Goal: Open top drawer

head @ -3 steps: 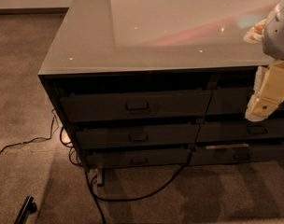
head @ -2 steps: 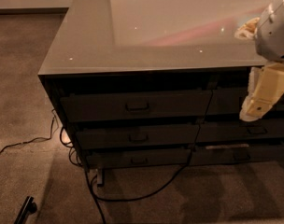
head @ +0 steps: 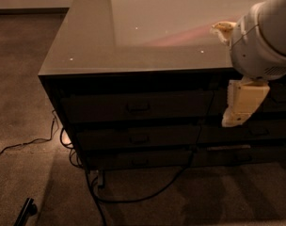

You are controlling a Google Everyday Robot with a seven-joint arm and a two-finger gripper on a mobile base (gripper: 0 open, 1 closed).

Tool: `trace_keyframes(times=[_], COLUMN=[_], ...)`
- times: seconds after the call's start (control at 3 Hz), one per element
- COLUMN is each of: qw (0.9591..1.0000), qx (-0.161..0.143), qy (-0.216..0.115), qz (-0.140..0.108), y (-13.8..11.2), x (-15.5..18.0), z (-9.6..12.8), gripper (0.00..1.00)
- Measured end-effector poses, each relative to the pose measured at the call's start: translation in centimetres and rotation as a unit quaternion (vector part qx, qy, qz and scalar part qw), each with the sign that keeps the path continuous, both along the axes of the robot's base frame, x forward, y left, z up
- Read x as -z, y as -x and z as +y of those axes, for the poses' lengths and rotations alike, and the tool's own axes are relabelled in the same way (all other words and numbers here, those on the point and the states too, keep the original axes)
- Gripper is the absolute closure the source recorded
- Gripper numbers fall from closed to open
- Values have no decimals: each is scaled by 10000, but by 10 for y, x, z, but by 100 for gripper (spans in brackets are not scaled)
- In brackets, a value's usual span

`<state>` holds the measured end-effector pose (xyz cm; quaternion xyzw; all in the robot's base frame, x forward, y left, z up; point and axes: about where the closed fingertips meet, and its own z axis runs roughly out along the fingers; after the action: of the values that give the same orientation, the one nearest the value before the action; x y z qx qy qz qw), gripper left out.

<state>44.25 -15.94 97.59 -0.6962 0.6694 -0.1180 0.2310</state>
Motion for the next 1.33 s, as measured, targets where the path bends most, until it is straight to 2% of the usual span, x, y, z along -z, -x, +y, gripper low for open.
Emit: trace_keyframes(times=[0.33,0.67,1.0,1.33], qw=[9997,9995,9999,9986], qx=[91,154,111,138], qy=[192,231,-80,-500], qz=[-121,-164,-66,71], y=[-19,-20,-17,-26], x=[17,15,19,40], z=[16,14,10,5], gripper=[0,0,0,0])
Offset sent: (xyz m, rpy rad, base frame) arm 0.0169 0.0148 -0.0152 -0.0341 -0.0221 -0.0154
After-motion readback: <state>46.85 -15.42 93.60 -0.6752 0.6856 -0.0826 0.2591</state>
